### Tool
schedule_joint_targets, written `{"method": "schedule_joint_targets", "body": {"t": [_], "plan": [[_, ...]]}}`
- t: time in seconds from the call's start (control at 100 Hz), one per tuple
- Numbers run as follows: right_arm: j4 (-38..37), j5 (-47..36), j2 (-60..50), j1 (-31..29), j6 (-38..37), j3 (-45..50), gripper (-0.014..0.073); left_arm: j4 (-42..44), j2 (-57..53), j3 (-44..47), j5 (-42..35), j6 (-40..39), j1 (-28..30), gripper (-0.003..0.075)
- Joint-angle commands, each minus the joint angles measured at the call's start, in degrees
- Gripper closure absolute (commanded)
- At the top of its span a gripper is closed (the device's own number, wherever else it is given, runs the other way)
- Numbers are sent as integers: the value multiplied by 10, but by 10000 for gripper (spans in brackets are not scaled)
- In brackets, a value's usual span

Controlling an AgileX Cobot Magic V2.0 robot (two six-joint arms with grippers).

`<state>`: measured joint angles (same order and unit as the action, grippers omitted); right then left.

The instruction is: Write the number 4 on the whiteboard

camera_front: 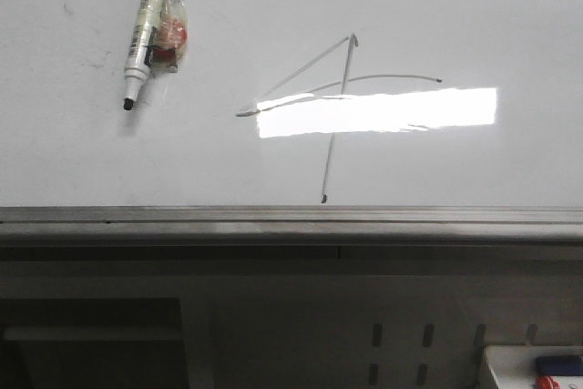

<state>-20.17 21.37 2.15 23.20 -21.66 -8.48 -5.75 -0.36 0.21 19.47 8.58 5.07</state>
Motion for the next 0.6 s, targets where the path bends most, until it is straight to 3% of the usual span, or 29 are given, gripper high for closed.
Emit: {"method": "schedule_joint_targets", "body": {"t": [0.0,0.16,0.28,0.59], "plan": [[52,-114,10,-92,55,24,659,0,-14,20,-31,-6,0,741],[77,-230,9,-181,55,106,659,0,-14,20,-31,-6,0,741],[127,-155,8,-186,58,104,659,0,-14,20,-31,-6,0,741],[130,-51,-6,-186,118,105,659,-1,-14,20,-31,-6,0,741]]}}
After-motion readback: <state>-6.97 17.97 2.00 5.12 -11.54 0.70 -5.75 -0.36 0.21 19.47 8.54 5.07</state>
